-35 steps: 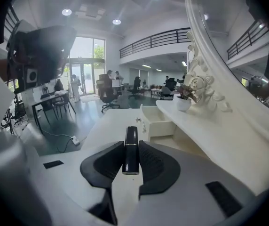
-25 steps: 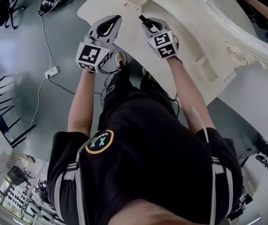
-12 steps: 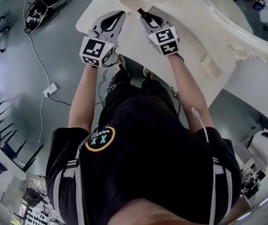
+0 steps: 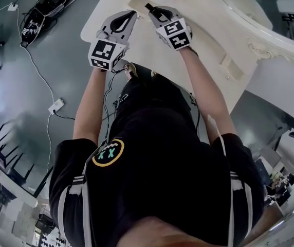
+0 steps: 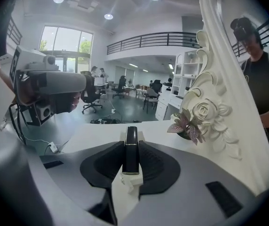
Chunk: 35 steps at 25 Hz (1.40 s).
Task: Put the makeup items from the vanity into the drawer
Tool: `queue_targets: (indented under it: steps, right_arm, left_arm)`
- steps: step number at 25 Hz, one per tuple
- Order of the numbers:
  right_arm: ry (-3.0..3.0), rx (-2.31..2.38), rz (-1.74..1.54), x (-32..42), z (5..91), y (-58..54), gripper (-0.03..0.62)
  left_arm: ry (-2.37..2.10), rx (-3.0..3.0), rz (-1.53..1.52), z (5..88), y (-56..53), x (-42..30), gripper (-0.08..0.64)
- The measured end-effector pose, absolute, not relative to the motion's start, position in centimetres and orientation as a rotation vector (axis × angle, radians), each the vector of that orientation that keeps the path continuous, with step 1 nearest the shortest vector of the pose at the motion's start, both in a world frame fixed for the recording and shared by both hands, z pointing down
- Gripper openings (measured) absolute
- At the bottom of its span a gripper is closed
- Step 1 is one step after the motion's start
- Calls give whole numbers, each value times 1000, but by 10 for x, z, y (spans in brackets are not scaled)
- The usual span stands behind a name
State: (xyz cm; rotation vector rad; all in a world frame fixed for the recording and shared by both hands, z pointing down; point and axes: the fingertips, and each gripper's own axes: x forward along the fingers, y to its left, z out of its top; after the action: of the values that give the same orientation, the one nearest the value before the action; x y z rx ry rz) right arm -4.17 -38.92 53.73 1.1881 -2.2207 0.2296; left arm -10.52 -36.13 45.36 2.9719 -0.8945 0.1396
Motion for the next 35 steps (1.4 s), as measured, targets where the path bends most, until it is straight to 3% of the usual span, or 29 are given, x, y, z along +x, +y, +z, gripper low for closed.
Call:
queue_targets:
  steps: [28,35]
  right_arm:
    - [-2198,979,396,-65,601,-431,124]
    - [-2203,986,371,-61,594,-429,181]
  left_arm:
    - [-950,2934,206,471,-390,-99,20]
    - [-947,2932,212,472,-387,-101,20]
